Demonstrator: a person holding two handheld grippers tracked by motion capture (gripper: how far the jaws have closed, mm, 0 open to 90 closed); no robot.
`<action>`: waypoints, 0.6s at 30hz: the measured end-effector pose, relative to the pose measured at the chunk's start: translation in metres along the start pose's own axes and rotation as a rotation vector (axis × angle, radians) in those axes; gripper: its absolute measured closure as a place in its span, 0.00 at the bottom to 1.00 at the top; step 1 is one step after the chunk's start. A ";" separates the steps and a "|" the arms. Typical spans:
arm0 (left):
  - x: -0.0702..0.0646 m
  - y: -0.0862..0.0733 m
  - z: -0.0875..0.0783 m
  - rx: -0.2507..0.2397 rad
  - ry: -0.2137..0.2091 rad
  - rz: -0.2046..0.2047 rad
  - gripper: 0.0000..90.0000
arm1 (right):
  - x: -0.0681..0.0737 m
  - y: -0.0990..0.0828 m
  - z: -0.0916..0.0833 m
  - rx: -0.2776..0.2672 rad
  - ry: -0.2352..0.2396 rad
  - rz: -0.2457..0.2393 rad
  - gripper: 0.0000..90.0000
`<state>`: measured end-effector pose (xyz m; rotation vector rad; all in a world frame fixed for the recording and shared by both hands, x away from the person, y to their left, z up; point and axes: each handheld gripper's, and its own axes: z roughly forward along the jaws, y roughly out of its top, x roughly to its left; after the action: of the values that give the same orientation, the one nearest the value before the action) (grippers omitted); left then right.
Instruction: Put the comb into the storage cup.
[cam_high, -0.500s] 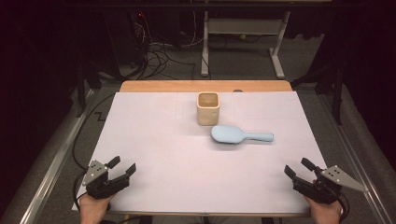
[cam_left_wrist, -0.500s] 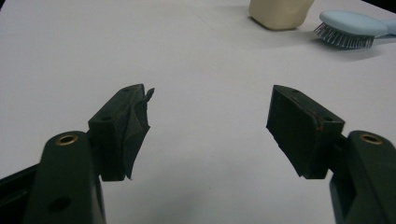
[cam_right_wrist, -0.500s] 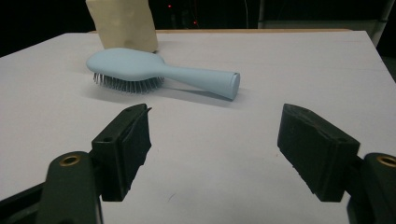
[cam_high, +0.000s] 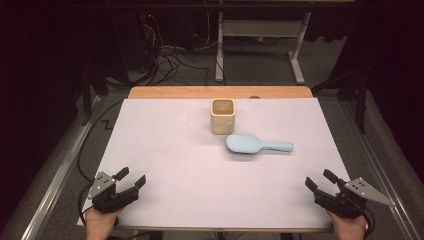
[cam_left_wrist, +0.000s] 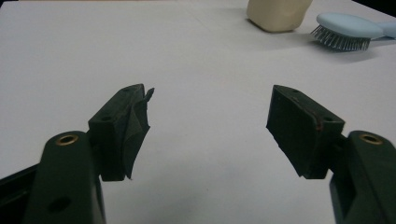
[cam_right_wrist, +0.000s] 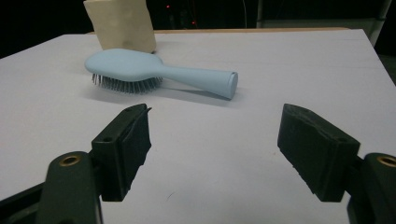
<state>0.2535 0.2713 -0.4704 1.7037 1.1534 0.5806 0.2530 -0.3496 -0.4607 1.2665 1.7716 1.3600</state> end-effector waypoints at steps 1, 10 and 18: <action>0.000 0.000 0.000 0.000 -0.001 -0.001 0.33 | -0.001 0.000 0.000 0.001 -0.001 0.004 0.29; 0.000 0.000 0.000 -0.003 0.000 0.000 0.33 | 0.000 0.000 0.000 -0.002 0.000 -0.002 0.30; 0.000 0.001 0.000 -0.003 0.000 0.001 0.33 | 0.000 0.001 0.001 0.006 -0.011 -0.008 0.30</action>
<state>0.2540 0.2712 -0.4700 1.7016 1.1518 0.5827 0.2543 -0.3491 -0.4604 1.2662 1.7726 1.3426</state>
